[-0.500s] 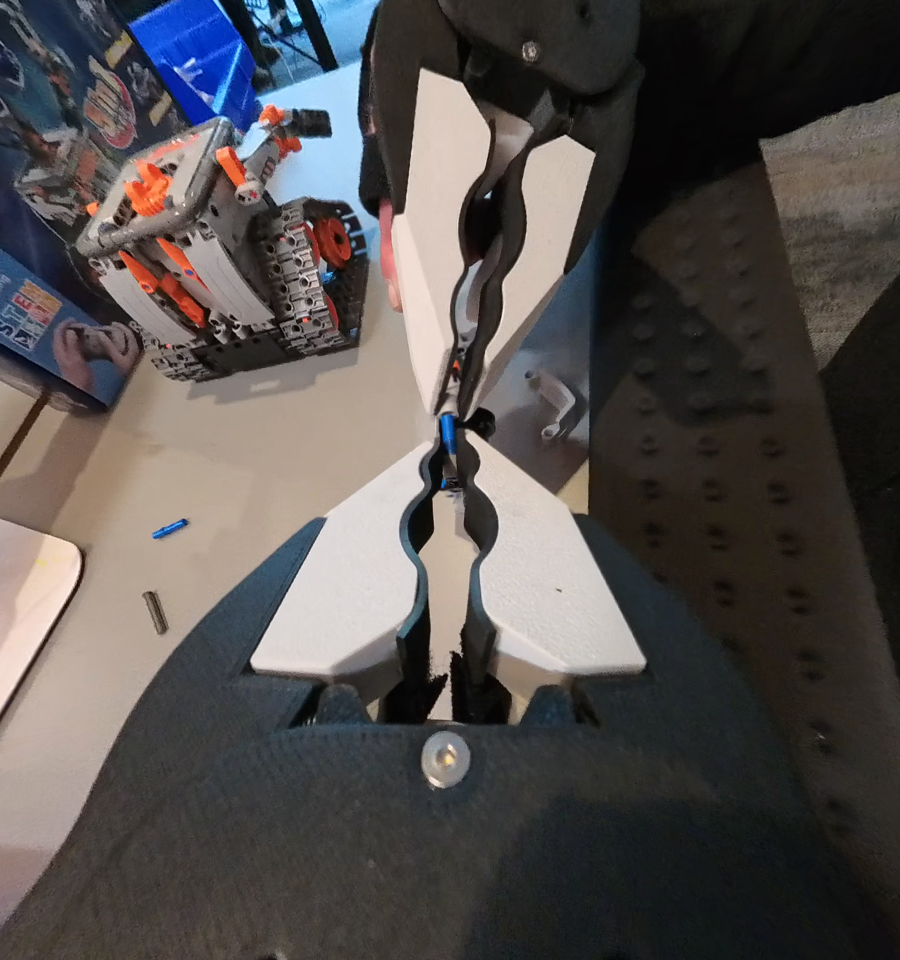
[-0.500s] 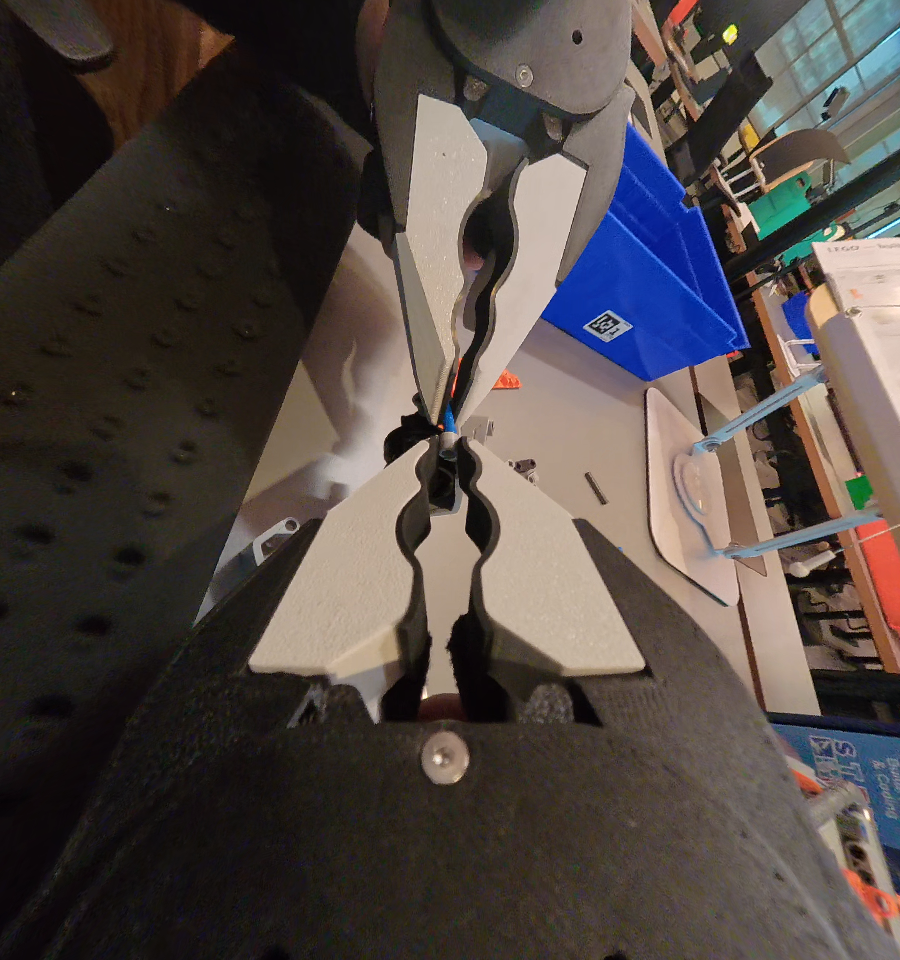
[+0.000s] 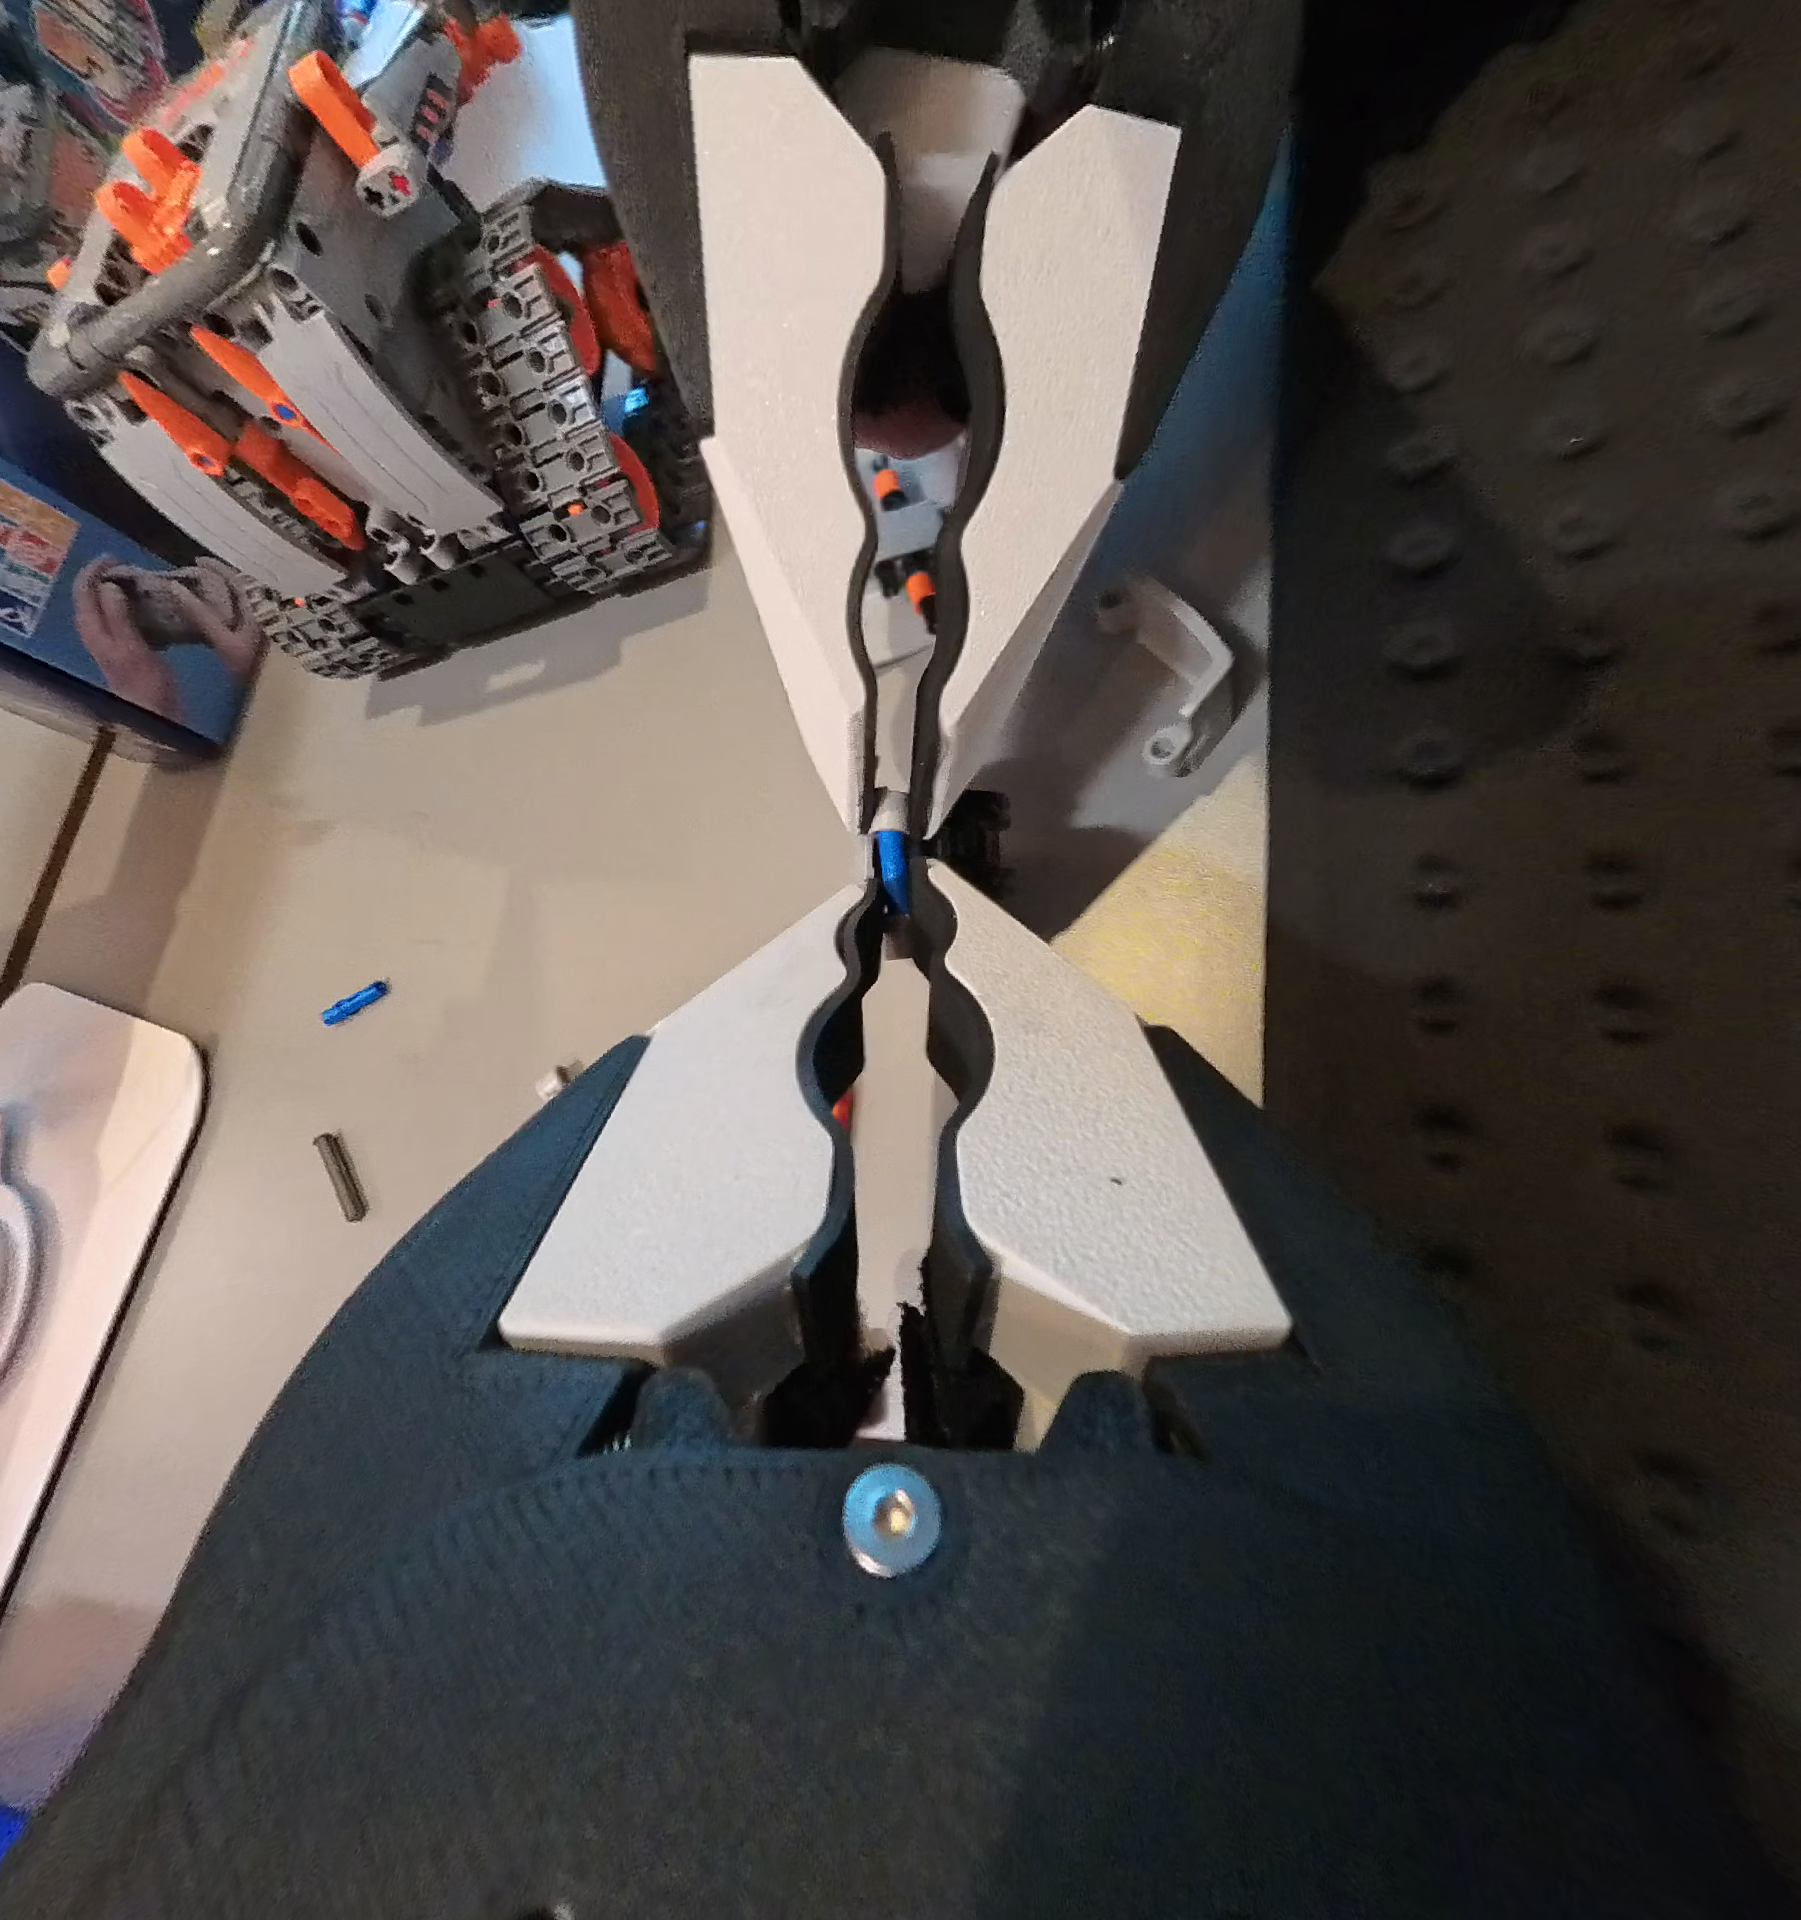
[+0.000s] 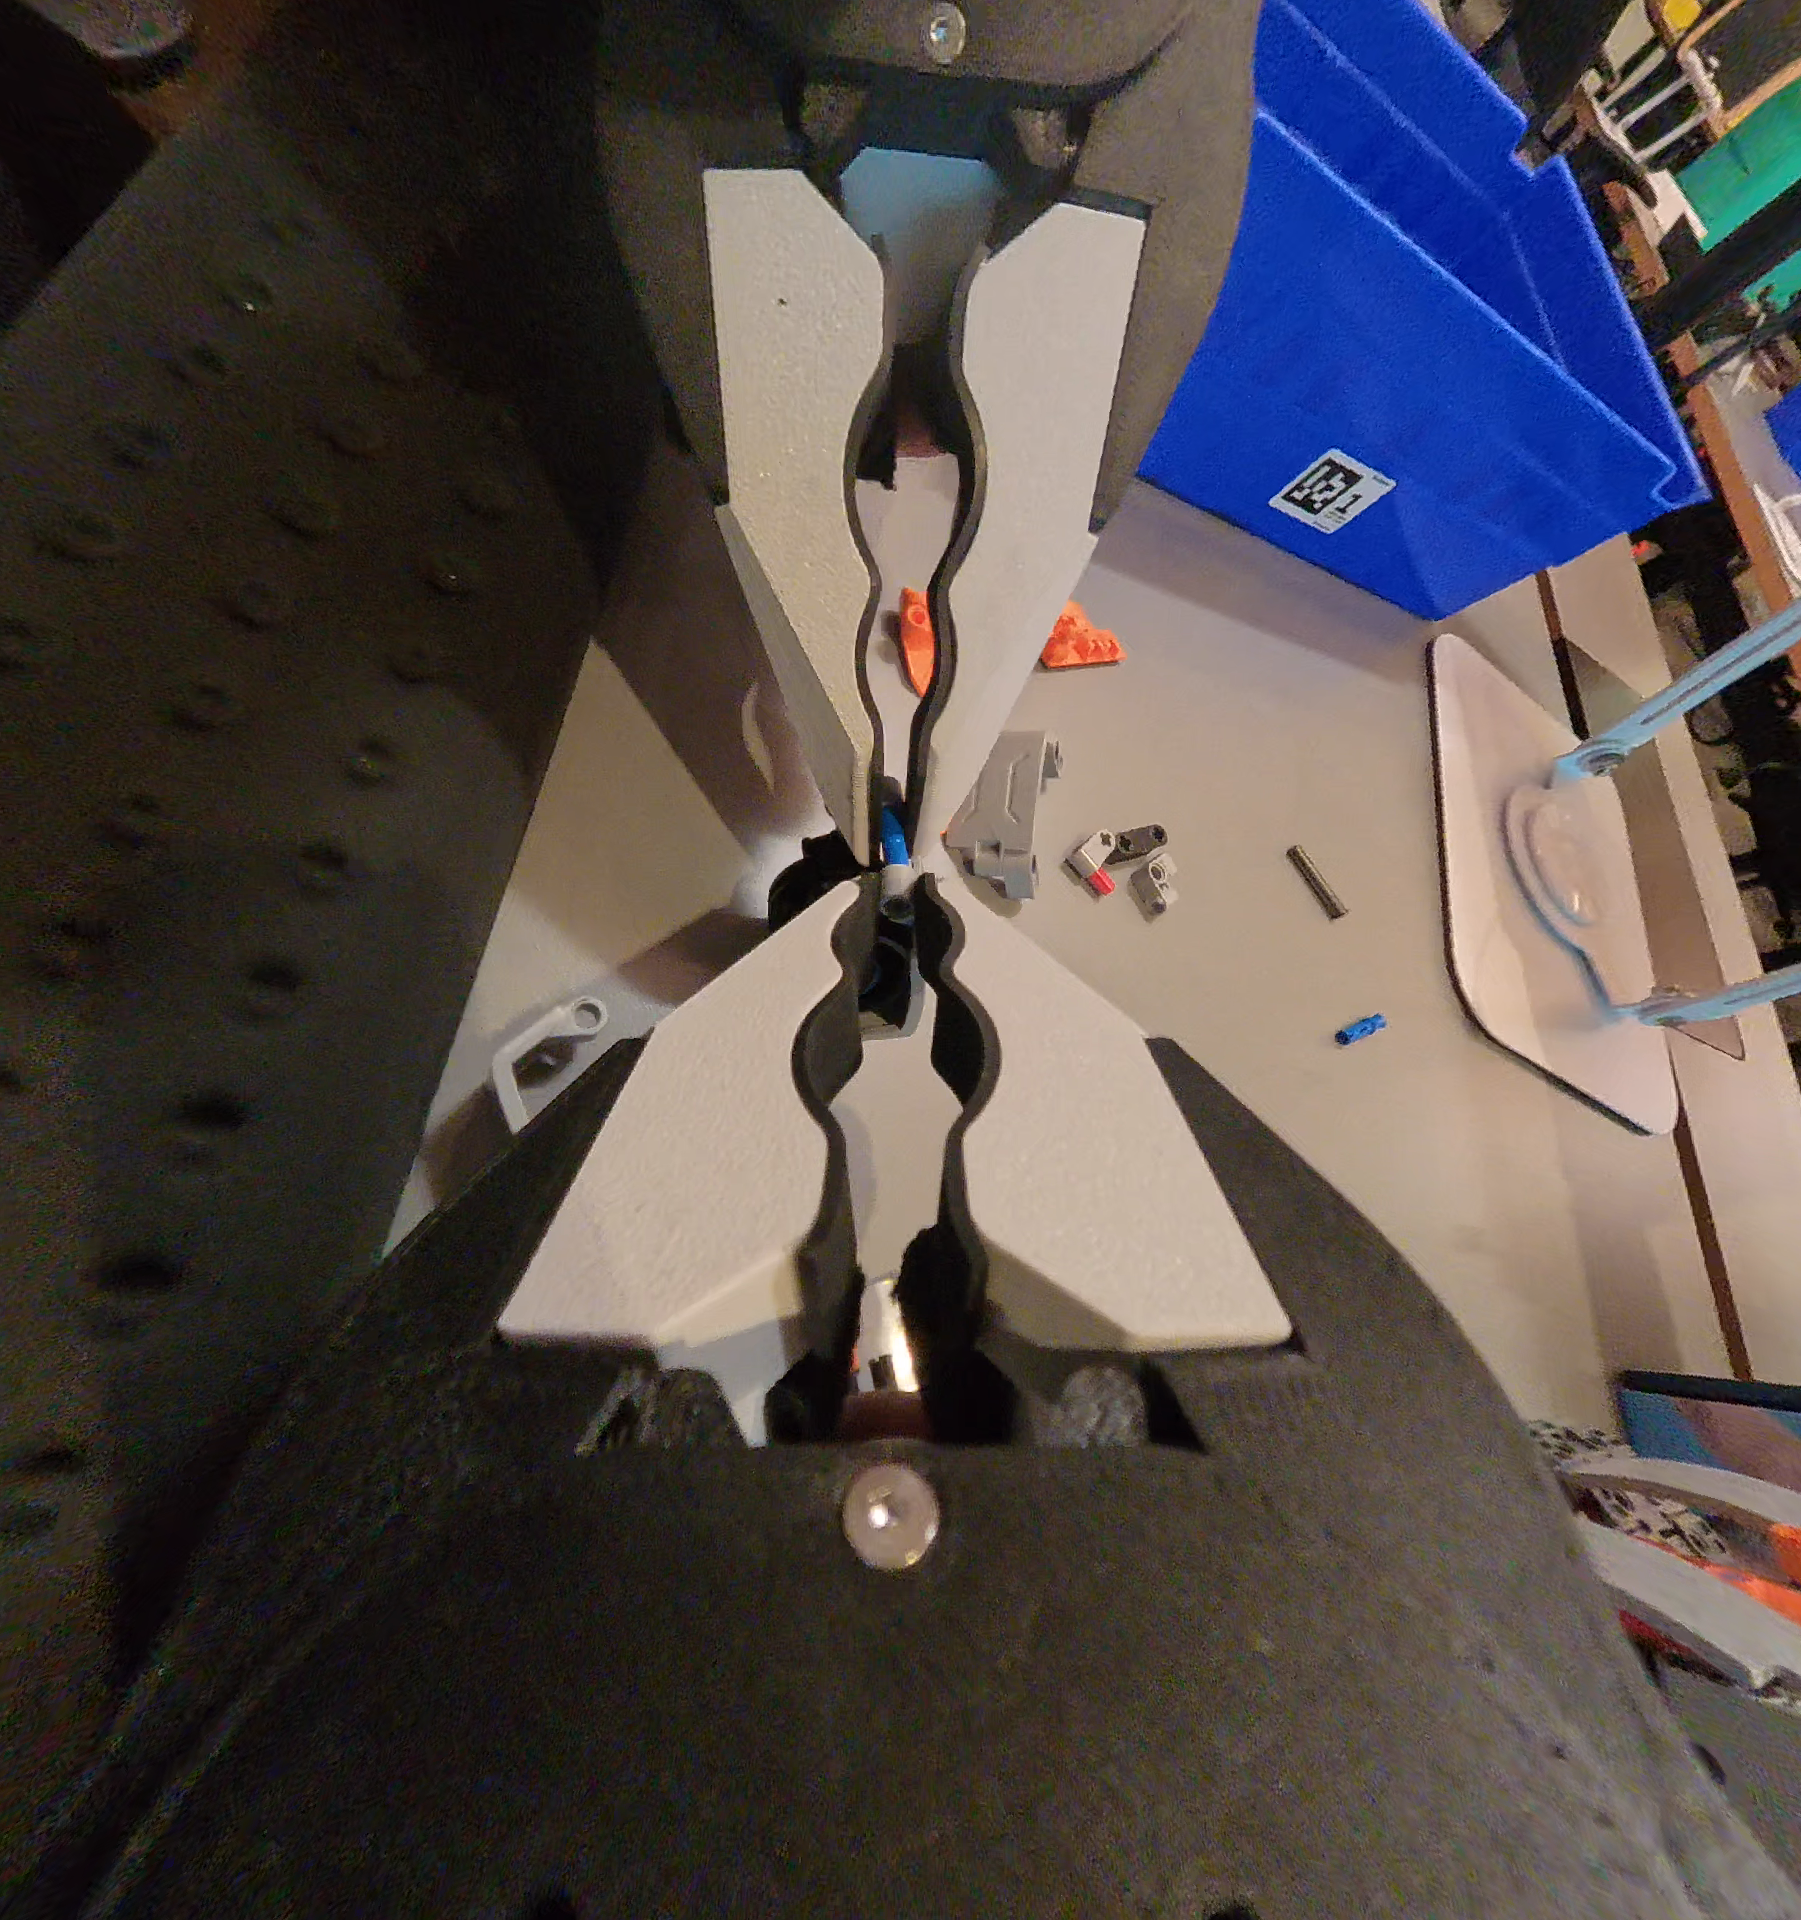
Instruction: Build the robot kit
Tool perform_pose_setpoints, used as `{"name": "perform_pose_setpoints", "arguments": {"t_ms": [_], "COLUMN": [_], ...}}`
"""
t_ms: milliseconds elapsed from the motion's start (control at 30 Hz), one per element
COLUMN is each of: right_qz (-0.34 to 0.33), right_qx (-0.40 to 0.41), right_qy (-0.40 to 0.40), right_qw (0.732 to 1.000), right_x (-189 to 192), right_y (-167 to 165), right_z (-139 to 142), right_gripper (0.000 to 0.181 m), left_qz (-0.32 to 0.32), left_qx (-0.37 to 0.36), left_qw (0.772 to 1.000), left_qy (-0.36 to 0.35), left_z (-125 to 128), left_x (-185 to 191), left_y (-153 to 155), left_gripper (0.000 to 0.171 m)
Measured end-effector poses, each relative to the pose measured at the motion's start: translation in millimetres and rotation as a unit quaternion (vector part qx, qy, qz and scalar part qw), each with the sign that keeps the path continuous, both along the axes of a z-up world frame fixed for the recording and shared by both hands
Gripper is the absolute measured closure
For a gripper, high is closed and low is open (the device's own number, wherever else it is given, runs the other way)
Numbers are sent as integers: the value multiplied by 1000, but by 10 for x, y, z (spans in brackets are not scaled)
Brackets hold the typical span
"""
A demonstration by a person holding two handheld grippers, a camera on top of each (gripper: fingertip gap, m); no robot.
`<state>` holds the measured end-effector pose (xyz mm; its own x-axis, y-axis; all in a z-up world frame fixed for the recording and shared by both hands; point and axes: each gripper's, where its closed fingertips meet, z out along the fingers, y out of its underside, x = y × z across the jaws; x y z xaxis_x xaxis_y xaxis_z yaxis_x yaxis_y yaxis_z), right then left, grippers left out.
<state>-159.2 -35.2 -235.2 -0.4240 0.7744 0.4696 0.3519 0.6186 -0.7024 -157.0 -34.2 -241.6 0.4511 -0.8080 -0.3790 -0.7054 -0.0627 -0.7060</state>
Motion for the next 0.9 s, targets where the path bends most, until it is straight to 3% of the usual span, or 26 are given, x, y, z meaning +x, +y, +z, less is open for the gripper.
{"name": "perform_pose_setpoints", "arguments": {"t_ms": [167,300,600,767,900], "right_qz": [-2,-1,-3,-1,0], "right_qx": [-5,-12,-12,-8,-13], "right_qy": [3,5,7,9,9], "right_qw": [1000,1000,1000,1000,1000], "right_x": [-5,-5,-11,-11,-12], "right_y": [19,23,32,13,17], "right_z": [-4,-4,-1,-3,-5], "right_gripper": [177,177,177,177,177], "left_qz": [23,48,35,48,66], "left_qx": [49,89,78,82,58], "left_qw": [998,995,996,995,996], "left_qy": [17,14,9,4,-12], "left_z": [9,107,65,86,58], "left_x": [-17,-100,-98,-147,-199], "left_y": [52,54,-23,-5,-55], "left_gripper": [168,152,170,171,148]}}
